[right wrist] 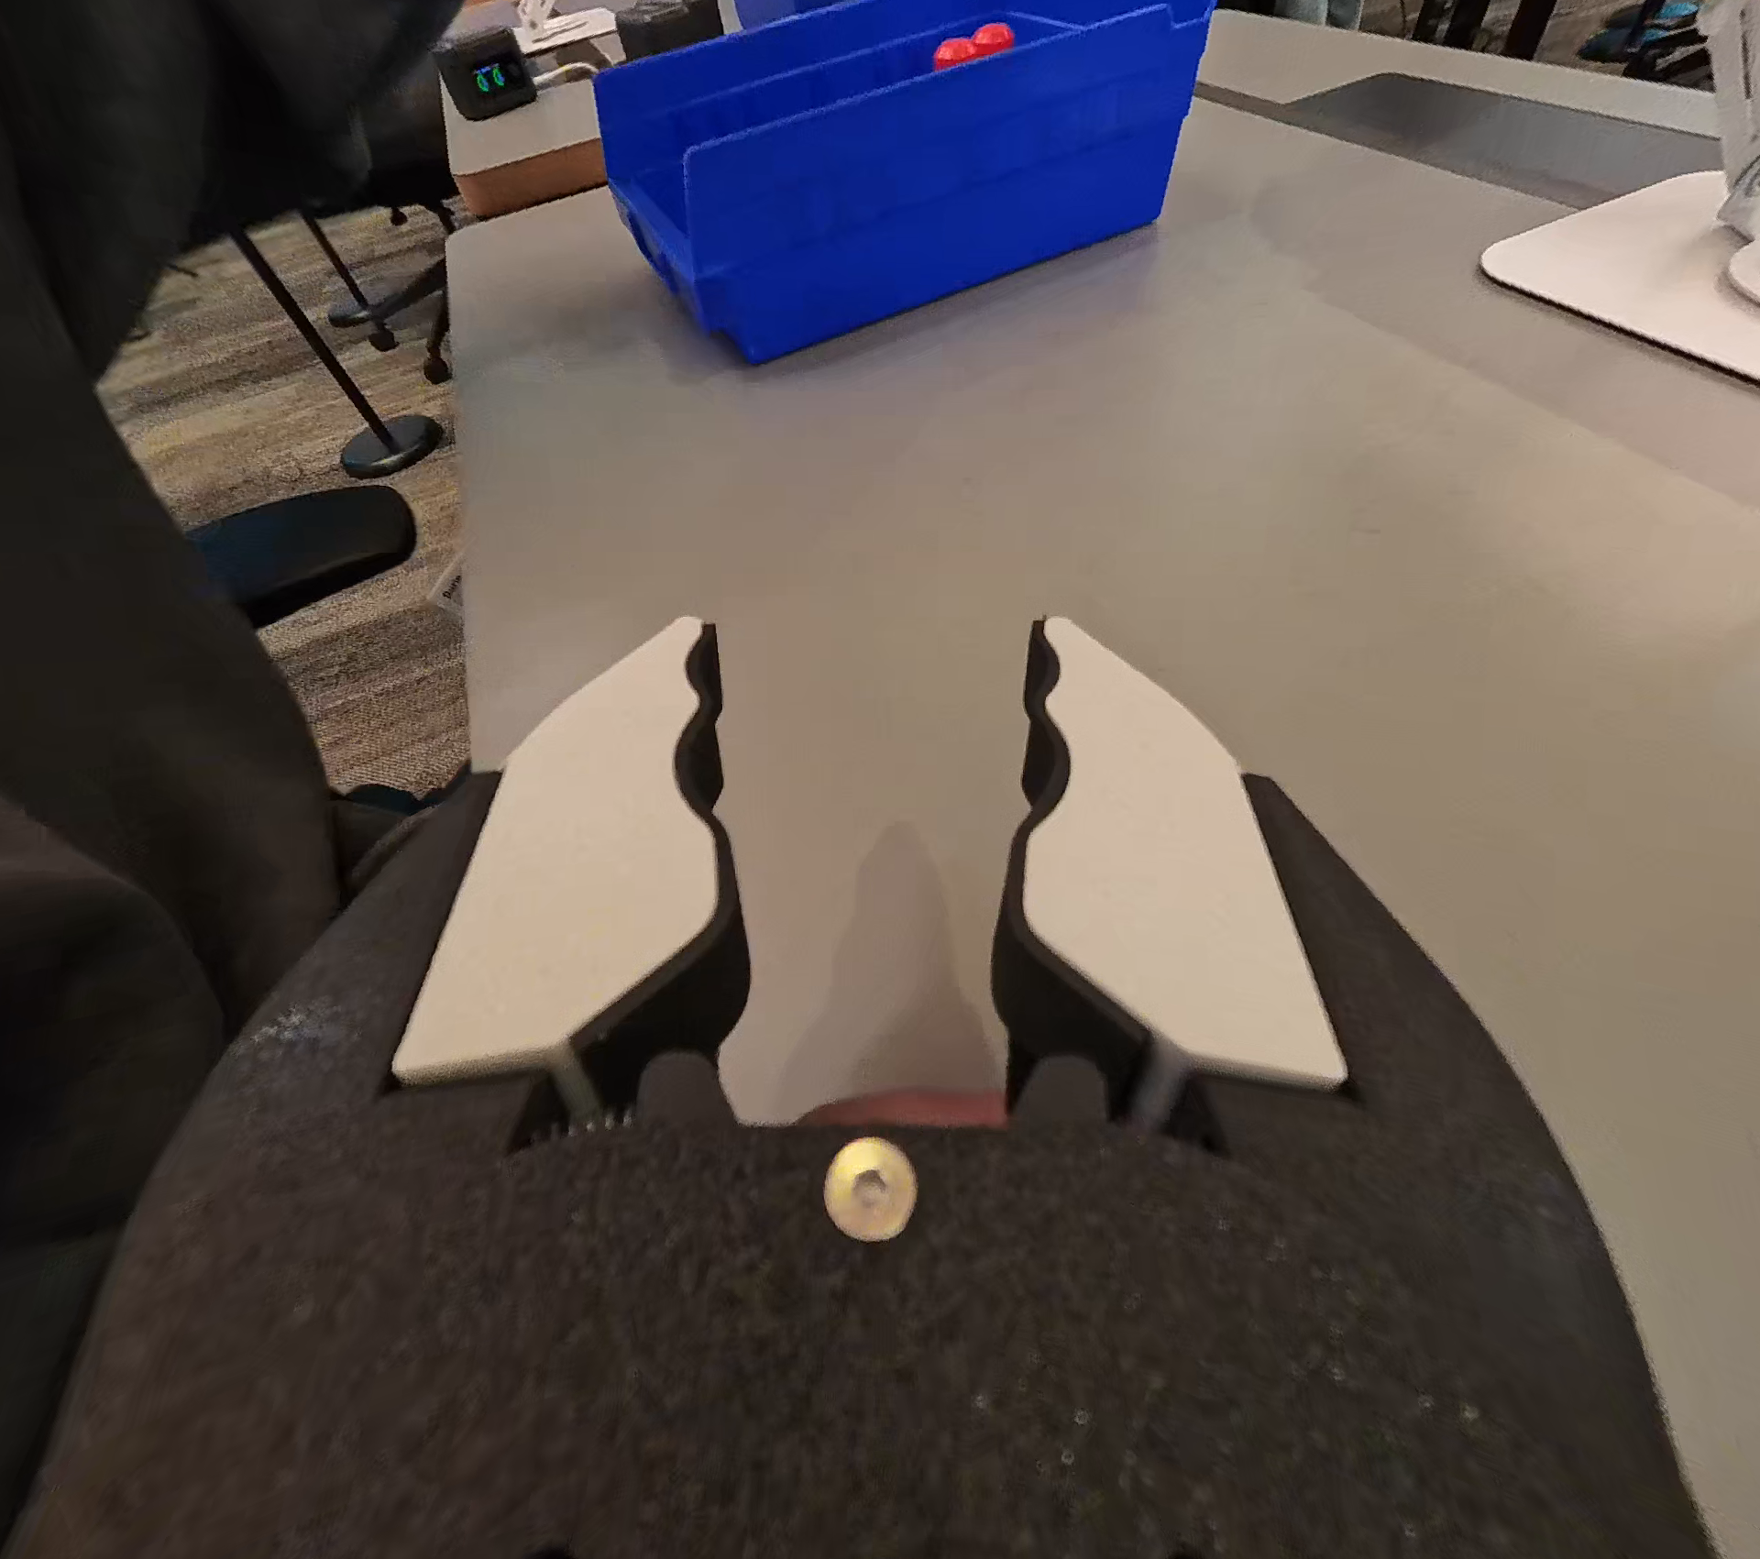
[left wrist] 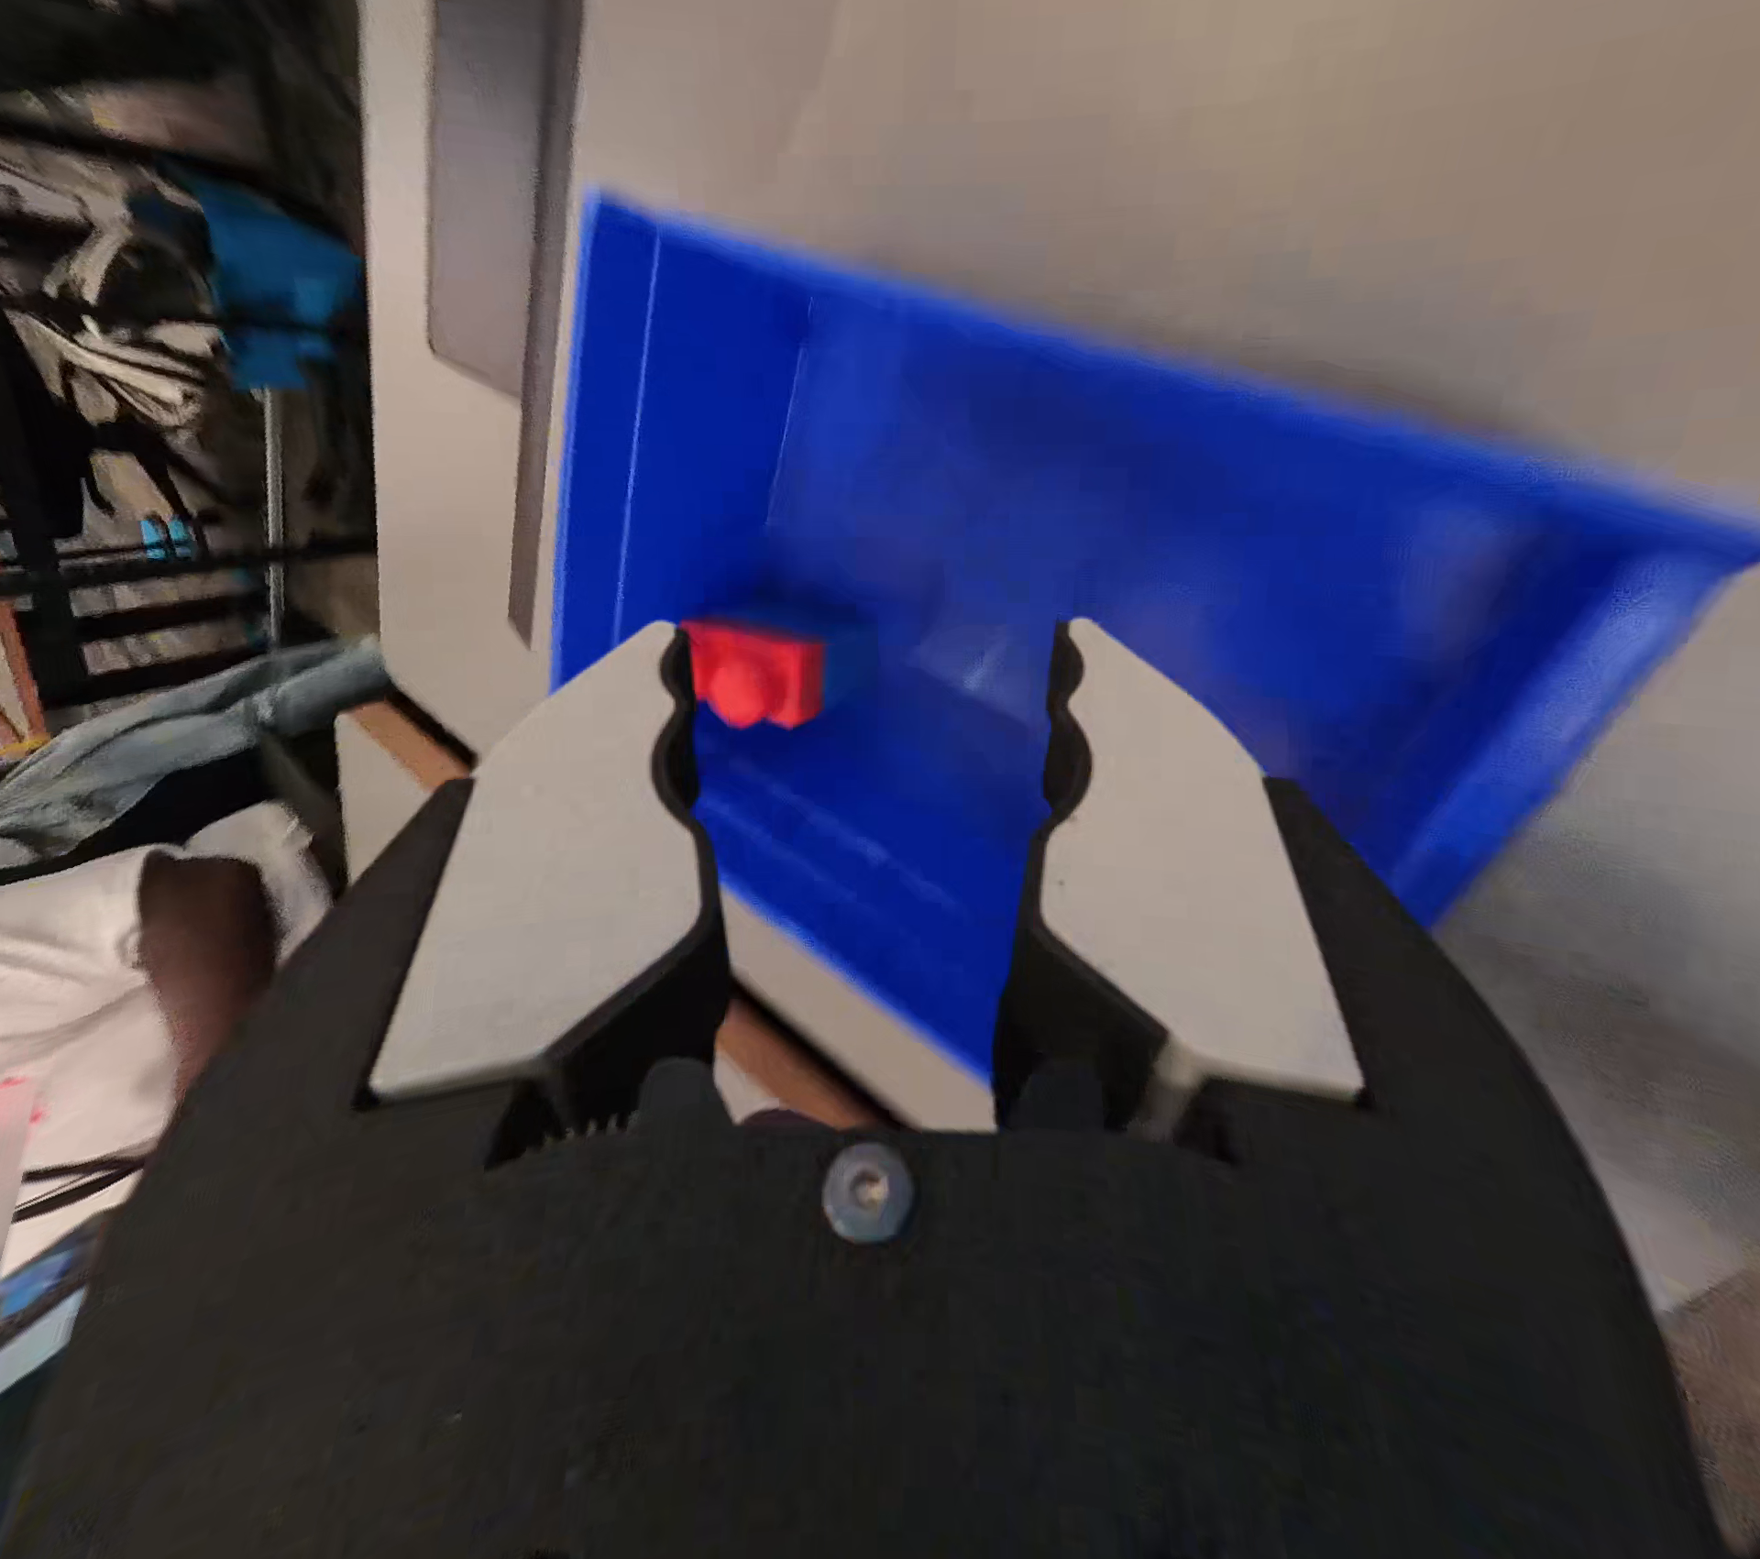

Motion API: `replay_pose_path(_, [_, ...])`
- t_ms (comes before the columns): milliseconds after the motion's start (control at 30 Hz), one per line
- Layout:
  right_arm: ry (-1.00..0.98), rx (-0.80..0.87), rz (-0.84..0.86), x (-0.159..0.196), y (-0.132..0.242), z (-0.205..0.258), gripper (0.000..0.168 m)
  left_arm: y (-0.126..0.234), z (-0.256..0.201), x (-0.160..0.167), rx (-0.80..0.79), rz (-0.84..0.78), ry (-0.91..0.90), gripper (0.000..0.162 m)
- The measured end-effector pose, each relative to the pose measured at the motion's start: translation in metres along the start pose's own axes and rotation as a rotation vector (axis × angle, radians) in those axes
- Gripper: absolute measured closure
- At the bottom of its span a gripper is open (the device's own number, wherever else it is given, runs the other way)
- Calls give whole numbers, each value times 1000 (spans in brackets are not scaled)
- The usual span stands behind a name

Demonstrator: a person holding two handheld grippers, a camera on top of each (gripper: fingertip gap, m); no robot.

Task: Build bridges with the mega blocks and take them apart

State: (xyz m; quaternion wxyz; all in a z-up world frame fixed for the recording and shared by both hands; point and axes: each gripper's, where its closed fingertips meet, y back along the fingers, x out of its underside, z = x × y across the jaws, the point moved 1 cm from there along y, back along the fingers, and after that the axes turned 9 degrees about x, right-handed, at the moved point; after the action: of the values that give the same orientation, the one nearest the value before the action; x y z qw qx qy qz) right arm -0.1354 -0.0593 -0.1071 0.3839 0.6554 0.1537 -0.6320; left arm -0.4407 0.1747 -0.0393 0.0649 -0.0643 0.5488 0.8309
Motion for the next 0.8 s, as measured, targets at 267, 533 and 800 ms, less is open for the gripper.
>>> replay_pose_path(267, [-92,-12,6,2,-3,-16,107,-80,67,68,266,219,40,90])
replay_pose_path(533, [-120,-2,22,4,-2,-27,107,-115,70,85,392,278,57,87])
replay_pose_path(800, [-93,-32,56,9,-9,-20,108,-128,60,87,434,337,35,87])
